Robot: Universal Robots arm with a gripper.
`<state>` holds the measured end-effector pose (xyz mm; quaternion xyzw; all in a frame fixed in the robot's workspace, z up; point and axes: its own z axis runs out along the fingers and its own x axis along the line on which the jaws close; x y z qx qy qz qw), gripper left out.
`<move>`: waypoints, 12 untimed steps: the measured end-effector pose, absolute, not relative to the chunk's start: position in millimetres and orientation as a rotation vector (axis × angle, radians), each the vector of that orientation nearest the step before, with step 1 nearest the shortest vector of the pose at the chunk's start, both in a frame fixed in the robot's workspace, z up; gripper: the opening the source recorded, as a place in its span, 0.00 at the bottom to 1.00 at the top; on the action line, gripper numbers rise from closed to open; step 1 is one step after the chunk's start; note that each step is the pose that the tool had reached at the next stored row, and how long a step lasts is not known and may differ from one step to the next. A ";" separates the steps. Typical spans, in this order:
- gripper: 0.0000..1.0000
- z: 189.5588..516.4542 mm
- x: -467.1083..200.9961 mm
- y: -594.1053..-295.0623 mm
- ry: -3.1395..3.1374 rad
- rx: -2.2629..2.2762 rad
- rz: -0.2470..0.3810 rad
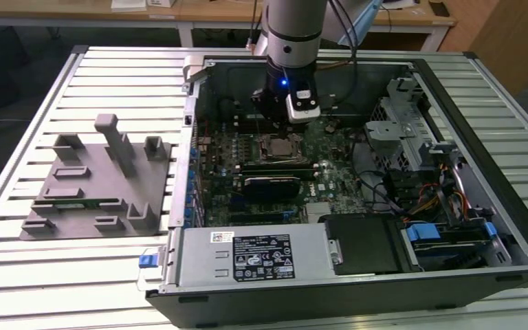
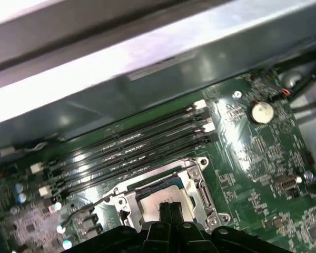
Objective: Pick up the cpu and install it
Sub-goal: 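Close the cpu cover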
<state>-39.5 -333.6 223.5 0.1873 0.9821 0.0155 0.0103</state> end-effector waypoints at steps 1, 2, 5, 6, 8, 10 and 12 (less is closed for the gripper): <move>0.11 223.5 -39.5 -333.6 3.071 0.557 0.048; 0.11 223.5 -39.5 -333.6 3.076 0.529 0.048; 0.11 223.3 -39.5 -333.6 3.090 0.444 0.049; 0.11 223.3 -39.5 -333.6 3.094 0.416 0.048; 0.11 223.1 -39.5 -333.6 3.102 0.361 0.047; 0.11 222.9 -39.5 -333.6 3.108 0.306 0.046; 0.11 222.6 -39.5 -333.6 3.113 0.255 0.044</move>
